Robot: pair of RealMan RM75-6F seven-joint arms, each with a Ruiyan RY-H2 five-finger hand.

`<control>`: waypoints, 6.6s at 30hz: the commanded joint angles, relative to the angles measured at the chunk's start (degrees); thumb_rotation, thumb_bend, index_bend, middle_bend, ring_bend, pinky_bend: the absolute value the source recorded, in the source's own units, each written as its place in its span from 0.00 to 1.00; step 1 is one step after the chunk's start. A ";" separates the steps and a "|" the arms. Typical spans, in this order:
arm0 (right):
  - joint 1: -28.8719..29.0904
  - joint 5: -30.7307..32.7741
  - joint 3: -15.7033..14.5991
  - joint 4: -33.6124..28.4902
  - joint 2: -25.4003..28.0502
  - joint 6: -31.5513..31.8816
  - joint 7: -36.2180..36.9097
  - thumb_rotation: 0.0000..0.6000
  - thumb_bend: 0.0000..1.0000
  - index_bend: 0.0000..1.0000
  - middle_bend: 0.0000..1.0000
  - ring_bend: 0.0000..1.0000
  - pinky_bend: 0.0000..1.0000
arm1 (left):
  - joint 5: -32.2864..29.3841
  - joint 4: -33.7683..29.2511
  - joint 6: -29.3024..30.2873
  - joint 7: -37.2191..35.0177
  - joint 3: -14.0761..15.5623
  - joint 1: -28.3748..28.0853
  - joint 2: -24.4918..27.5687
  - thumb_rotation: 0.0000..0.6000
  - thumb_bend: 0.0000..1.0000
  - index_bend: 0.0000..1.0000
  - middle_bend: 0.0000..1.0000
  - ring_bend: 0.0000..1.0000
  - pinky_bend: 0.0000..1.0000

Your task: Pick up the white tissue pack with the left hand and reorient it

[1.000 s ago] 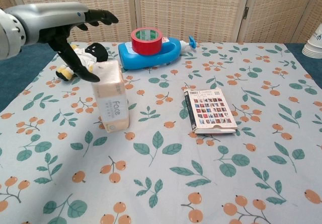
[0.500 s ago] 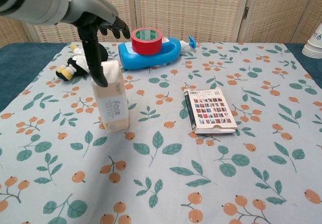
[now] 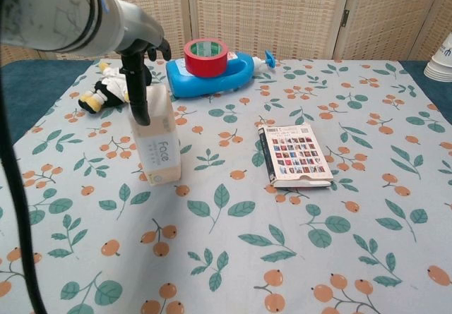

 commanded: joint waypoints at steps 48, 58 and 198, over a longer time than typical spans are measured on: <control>1.41 4.78 1.44 1.19 -0.36 -1.61 0.79 1.00 0.12 0.14 0.06 0.00 0.04 | 2.38 12.88 -6.94 6.50 -0.46 3.66 -6.00 1.00 0.14 0.00 0.15 0.04 0.17; 1.53 5.17 1.55 1.37 -0.72 -1.62 0.23 1.00 0.12 0.14 0.06 0.00 0.04 | 7.34 13.30 -7.01 3.93 0.37 4.73 -6.67 1.00 0.22 0.19 0.36 0.18 0.24; 1.73 3.29 1.40 4.49 -6.08 0.48 -3.21 1.00 0.11 0.22 0.07 0.00 0.07 | 91.17 40.56 -28.64 -95.77 13.38 50.85 -9.41 1.00 0.09 0.00 0.00 0.00 0.10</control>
